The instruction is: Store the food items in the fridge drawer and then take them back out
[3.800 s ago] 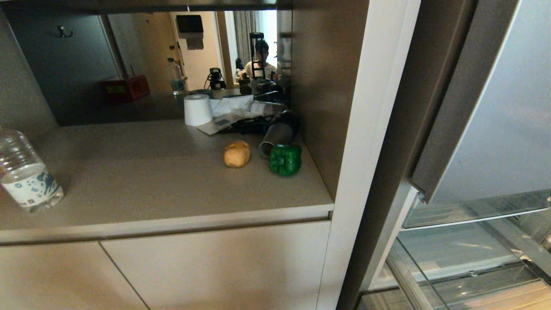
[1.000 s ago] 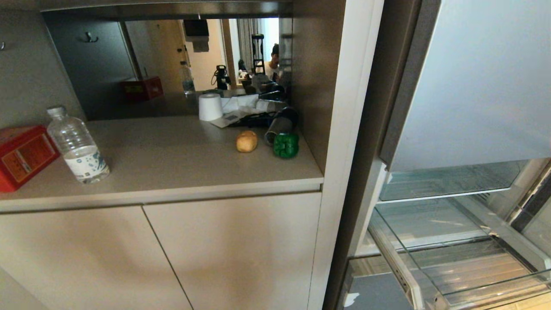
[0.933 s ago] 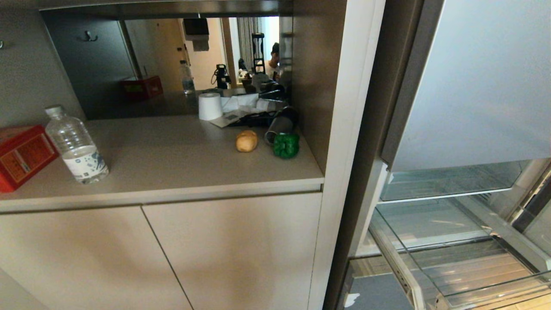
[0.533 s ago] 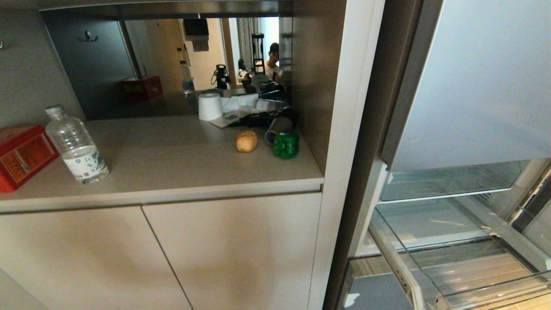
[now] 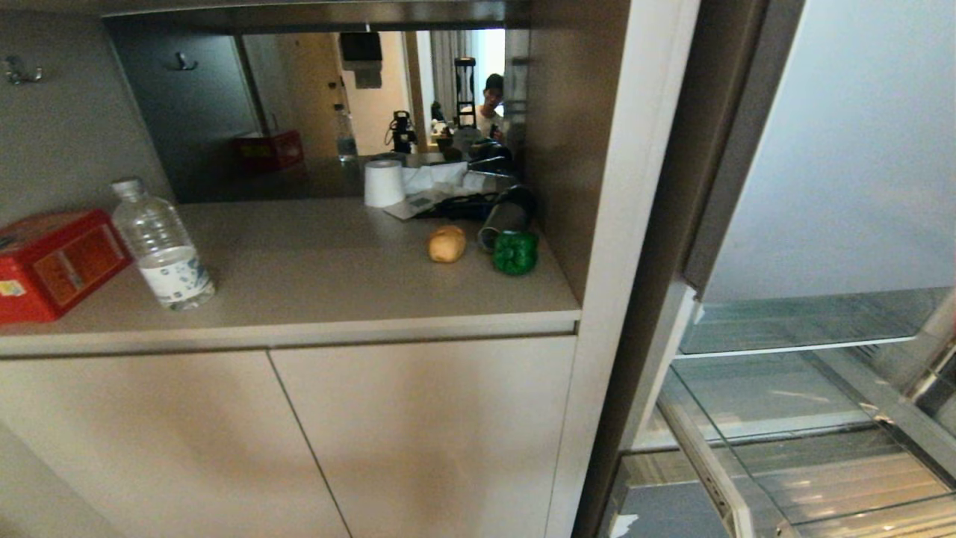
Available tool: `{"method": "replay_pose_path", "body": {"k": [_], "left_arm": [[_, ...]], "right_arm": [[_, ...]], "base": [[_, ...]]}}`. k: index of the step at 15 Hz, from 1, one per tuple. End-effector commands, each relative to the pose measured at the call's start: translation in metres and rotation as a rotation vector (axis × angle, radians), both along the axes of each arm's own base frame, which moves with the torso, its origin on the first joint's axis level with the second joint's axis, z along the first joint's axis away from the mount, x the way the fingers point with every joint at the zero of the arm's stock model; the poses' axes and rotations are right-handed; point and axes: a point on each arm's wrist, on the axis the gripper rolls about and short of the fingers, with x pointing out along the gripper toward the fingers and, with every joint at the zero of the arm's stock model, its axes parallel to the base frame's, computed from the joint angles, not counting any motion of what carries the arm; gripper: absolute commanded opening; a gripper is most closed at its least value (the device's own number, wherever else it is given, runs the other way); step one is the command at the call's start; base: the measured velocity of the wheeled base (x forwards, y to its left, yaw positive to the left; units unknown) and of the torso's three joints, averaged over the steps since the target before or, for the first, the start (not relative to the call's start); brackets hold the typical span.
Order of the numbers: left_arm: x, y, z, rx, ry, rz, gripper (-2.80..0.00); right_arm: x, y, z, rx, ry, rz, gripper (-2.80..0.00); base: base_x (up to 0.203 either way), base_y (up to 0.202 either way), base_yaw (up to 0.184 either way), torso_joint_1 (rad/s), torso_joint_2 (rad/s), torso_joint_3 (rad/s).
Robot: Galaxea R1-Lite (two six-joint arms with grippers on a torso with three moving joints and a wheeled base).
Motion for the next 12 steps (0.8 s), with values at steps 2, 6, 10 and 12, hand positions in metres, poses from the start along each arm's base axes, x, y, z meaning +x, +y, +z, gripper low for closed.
{"method": "replay_pose_path", "body": {"k": [2, 6, 10, 12], "left_arm": [[0.0001, 0.0, 0.0001, 0.0, 0.002, 0.0, -2.8], [0.0001, 0.0, 0.0001, 0.001, 0.002, -0.001, -2.8], [0.0001, 0.0, 0.0001, 0.001, 0.002, 0.0, -2.8], [0.0001, 0.0, 0.0001, 0.0, 0.002, -0.001, -2.8]], "right_arm": [[0.0023, 0.0, -0.0085, 0.001, 0.028, 0.0, -2.8], [0.0023, 0.0, -0.0085, 0.001, 0.028, 0.0, -2.8], [0.0023, 0.0, -0.0085, 0.001, 0.028, 0.0, -2.8], [0.0023, 0.0, -0.0085, 0.001, 0.028, 0.0, -2.8]], "base": [[-0.001, -0.004, 0.177, 0.005, 0.0, 0.0], [0.0, -0.009, 0.149, 0.0, 0.0, 0.003], [0.0, -0.002, 0.016, 0.001, 0.0, -0.001], [0.0, 0.0, 0.0, 0.0, 0.0, 0.0]]}}
